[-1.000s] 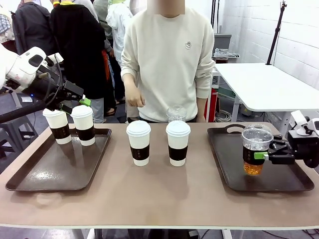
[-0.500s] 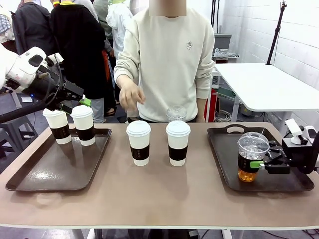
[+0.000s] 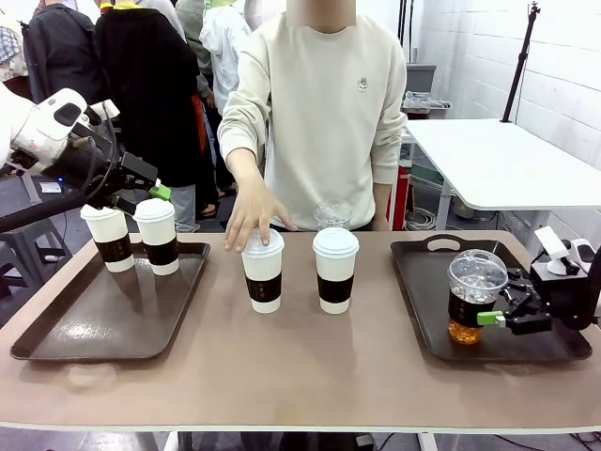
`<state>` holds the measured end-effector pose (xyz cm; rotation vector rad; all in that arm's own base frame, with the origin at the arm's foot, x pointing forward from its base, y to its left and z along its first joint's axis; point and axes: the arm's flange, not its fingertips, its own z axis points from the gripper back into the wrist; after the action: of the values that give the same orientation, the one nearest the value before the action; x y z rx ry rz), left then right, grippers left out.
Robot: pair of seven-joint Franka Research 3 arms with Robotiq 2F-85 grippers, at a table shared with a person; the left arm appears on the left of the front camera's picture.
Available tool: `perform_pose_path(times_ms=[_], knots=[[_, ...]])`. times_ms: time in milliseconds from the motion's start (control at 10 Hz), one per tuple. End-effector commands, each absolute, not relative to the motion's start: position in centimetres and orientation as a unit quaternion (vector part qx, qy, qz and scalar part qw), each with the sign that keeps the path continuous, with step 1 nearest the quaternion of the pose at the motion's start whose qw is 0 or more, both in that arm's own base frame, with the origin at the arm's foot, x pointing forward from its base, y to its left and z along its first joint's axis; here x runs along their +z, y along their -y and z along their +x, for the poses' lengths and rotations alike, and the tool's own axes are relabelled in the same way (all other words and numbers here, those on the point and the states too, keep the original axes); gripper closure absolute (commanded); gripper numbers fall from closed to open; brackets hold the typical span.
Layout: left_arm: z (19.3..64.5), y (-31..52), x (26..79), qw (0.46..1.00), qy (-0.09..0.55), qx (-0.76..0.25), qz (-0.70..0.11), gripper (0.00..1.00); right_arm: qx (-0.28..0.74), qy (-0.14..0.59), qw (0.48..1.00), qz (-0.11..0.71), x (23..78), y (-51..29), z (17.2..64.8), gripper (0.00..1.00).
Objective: Distribute the coffee onto the tray.
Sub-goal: Pick up one iced Americano and place it on the right Handle tray.
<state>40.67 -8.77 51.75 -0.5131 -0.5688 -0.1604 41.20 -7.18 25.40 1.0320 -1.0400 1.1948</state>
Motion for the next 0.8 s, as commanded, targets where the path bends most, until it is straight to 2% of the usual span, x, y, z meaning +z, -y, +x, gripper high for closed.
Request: perform_pose_path(times_ms=[0,700], knots=[[40.7,8.7,51.7,0.923,0.275,-0.078,-0.258,0.00,0.499,0.425,0.605,0.451,25.7,8.6,41.3,0.00],[40.7,8.7,51.7,0.923,0.275,-0.078,-0.258,0.00,0.465,0.426,0.662,0.404,27.6,13.9,41.5,0.00]])
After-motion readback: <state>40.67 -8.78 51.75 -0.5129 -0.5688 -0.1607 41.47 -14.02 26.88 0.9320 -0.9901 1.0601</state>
